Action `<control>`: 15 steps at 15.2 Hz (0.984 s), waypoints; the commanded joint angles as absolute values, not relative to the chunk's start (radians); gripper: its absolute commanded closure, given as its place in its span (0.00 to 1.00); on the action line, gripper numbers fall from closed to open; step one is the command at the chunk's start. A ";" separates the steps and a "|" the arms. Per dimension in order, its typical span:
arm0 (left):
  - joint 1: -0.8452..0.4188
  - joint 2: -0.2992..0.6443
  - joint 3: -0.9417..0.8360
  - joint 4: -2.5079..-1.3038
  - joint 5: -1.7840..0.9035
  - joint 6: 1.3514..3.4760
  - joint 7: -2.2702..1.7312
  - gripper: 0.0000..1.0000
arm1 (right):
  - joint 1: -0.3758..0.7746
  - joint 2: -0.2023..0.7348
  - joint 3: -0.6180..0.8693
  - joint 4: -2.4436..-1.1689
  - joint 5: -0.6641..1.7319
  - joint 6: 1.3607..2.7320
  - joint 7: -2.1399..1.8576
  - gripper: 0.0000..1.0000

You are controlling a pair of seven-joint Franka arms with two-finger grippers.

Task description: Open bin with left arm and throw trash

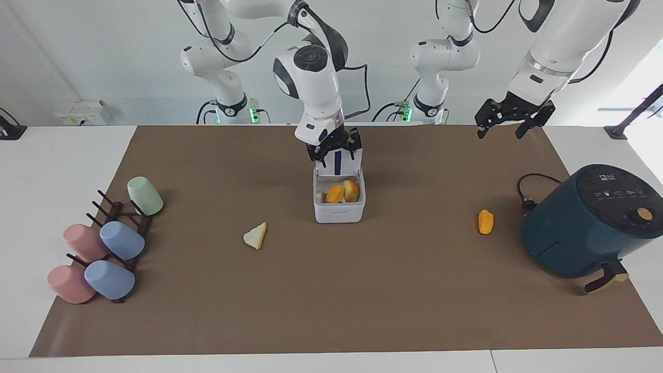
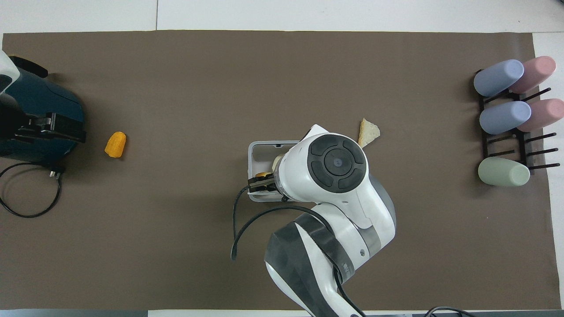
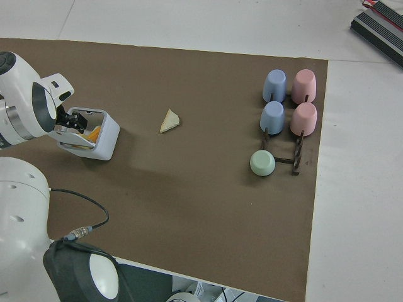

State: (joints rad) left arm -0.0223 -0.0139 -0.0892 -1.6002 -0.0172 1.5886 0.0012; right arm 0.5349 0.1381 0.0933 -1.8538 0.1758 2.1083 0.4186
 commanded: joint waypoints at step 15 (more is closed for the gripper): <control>0.091 0.385 -0.087 -1.764 0.074 2.183 0.399 0.00 | 0.201 0.179 0.091 -2.056 0.022 2.345 0.281 0.00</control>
